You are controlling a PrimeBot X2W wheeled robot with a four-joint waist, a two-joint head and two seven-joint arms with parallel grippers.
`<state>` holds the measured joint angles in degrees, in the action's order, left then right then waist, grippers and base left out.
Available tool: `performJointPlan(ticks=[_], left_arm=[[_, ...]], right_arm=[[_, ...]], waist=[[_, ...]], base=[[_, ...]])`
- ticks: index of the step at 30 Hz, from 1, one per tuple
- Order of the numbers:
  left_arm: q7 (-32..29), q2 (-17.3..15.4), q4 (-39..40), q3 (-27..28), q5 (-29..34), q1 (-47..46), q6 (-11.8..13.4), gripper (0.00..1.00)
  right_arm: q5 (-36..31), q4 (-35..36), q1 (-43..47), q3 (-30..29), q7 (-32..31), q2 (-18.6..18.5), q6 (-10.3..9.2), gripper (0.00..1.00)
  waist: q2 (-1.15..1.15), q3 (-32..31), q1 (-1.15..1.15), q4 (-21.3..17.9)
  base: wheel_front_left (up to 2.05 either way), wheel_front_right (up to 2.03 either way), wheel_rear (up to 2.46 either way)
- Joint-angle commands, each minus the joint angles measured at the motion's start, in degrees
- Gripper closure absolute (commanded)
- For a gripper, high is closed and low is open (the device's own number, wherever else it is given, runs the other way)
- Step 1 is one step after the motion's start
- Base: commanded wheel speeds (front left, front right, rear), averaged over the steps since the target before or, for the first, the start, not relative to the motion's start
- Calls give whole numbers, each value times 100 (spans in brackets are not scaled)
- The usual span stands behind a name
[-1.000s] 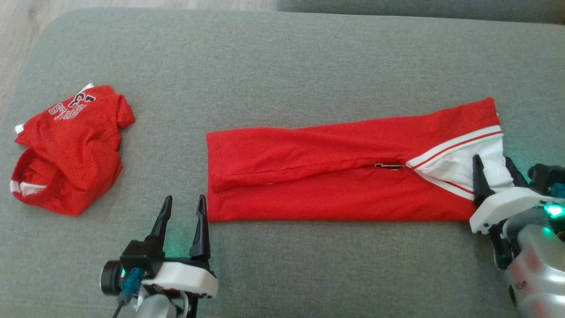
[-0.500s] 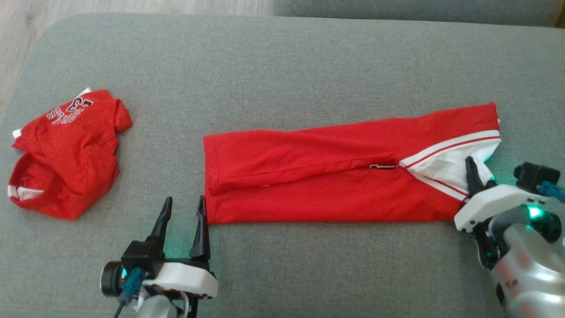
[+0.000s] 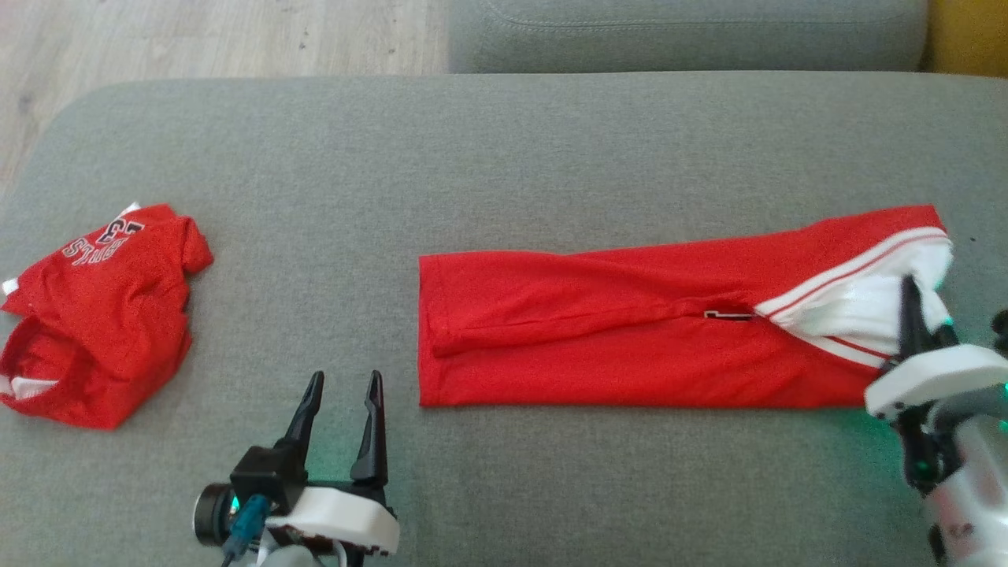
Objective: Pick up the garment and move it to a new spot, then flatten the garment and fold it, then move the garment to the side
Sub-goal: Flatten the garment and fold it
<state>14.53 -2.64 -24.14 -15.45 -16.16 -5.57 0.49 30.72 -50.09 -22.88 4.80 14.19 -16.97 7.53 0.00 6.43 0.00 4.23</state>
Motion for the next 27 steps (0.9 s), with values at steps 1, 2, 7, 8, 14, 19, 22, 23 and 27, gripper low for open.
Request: performJointPlan(ticks=[1, 2, 7, 8, 14, 19, 22, 23, 27], left_arm=[[47, -24, 116, 123, -21, -101, -5, 0], [47, -24, 107, 112, -19, -102, -15, 0], [47, -24, 48, 18, 8, -140, -67, 0], [47, -24, 33, -11, 10, -146, -83, 0], [47, -24, -5, -176, 28, -131, -142, 0], [47, -24, -30, -300, -4, -100, -148, 0], [47, -24, -84, -366, -28, -93, -155, 0], [47, -24, -96, -383, -34, -97, -155, 0], [47, -24, -100, -385, -39, -123, -129, 0]], right_arm=[[-95, 433, -18, 124, 79, 20, -4, 100], [-159, 650, 14, 196, 79, 82, -4, 100], [-195, 1618, 135, 770, 80, 494, -4, 100], [-158, 1757, 160, 945, 80, 568, -4, 100], [244, 2244, 231, 2023, 80, 900, -4, 100], [560, 2154, 102, 2760, 80, 1061, -4, 100], [700, 1918, -33, 3034, 81, 1148, -4, 100], [721, 1832, -89, 3088, 81, 1173, -4, 100], [796, 1521, -273, 3087, 81, 1264, -4, 0]], waist=[[0, -16, 0, -36], [0, -21, 0, -45], [0, -41, 0, 40], [0, -52, 0, 84], [0, -94, 0, 477], [0, -90, 0, 871], [0, -84, 0, 1064], [0, -74, 0, 1114], [0, -34, 0, 1200]], base=[[0, 0, 0], [0, 0, 0], [0, 0, 0], [0, 0, 0], [0, 0, 0], [0, 0, 0], [0, 0, 0], [0, 0, 0], [0, 0, 0]])
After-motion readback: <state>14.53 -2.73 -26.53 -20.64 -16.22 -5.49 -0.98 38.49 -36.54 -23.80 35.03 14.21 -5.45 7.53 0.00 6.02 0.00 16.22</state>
